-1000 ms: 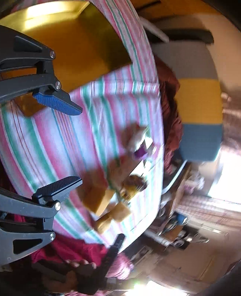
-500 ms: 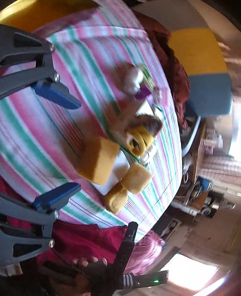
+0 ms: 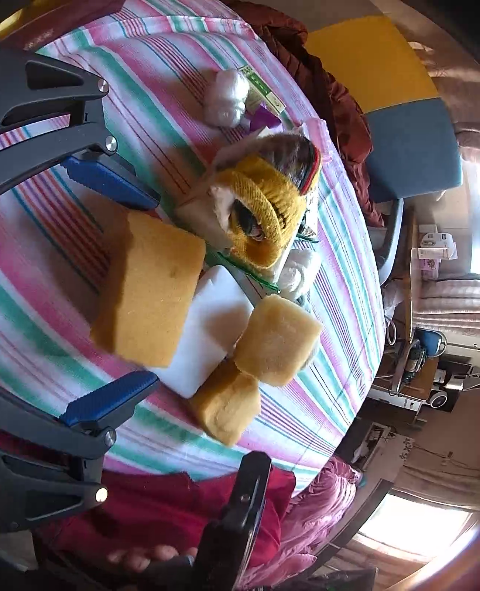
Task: Organize objects
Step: 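Grasp the yellow sponge with the left gripper and lift it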
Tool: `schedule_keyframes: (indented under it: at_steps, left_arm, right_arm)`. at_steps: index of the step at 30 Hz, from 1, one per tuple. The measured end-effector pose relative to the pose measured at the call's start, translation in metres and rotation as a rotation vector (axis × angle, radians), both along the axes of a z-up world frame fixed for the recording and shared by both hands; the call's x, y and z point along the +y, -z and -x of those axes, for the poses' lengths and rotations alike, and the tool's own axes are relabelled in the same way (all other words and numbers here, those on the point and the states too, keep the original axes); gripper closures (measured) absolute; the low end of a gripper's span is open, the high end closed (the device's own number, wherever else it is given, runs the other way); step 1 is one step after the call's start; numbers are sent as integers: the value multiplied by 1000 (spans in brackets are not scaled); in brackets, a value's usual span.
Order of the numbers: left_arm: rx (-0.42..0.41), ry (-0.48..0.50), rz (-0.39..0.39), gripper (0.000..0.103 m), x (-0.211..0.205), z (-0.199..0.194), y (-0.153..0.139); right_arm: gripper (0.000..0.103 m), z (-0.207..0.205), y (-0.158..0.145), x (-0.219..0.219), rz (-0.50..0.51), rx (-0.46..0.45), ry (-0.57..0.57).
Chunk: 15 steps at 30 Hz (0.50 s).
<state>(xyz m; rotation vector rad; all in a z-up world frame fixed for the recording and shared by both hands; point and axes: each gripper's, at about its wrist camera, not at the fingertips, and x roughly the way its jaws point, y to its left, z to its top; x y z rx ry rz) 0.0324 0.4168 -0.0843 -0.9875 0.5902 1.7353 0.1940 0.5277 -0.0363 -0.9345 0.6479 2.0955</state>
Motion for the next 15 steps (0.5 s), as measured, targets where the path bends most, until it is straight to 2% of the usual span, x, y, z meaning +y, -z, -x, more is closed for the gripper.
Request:
schedule_keyframes:
  at_steps: [1,6,10,15]
  left_arm:
    - [4,4,8,22,1,1,3]
    - [-39,17,-53,31,-10,5,5]
    - [-110,-16,-92,32,-31,18,4]
    - [-103,-78,-91,33,-62,26,3]
  right_arm:
    - [0,1,1,0,2,-4,-1]
    - [0,4,6,1,3,-24,-3]
    - [0,8,7,0,1,-35,-10]
    - [0,20,3,-6,0,-30,-47]
